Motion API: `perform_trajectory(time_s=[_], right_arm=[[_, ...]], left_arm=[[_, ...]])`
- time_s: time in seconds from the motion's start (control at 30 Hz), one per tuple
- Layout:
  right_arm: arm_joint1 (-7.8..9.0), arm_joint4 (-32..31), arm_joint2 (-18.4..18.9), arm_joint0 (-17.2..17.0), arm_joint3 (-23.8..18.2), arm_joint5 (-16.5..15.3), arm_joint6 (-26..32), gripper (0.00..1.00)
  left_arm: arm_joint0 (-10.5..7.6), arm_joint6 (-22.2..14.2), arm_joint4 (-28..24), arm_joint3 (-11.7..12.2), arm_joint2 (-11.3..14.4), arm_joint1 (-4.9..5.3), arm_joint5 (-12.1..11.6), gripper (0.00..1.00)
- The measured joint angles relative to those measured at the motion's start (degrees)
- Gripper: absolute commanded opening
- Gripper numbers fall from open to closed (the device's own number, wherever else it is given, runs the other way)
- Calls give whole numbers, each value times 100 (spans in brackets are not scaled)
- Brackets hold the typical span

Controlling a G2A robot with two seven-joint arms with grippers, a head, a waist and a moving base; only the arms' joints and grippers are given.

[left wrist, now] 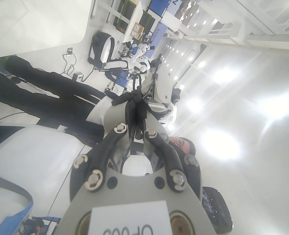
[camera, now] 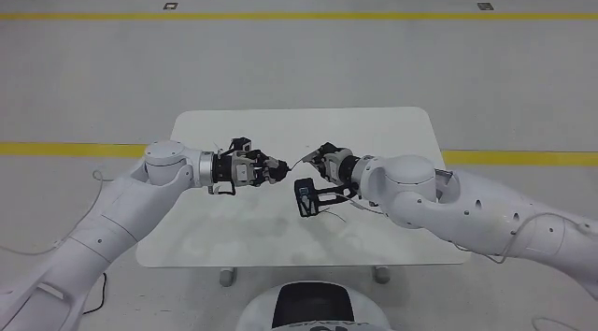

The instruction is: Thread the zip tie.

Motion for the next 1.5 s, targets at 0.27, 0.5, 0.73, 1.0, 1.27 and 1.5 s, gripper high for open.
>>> perform_trajectory(time_s=[0.27, 0.5, 0.73, 1.0, 1.27, 1.5], right_arm=[[-9, 0, 0, -2, 7, 0, -7, 0], [-13, 0, 0, -15, 6, 0, -8, 0], [-17, 0, 0, -26, 15, 0, 1, 0], [-20, 0, 0, -29, 25, 0, 14, 0], [-24, 0, 0, -41, 21, 0, -5, 0], [-26, 0, 0, -45, 13, 0, 6, 0]], left_arm=[[-5, -22, 17, 14, -1, -7, 0, 0], [-10, -34, 27, 15, -2, -14, 0, 0], [-13, -34, 55, 10, -3, -19, 0, 0], [-3, -34, 83, 2, -25, -20, 0, 0], [8, -50, 139, -14, -42, -23, 0, 0], [4, -32, 235, -37, -40, -18, 0, 0]])
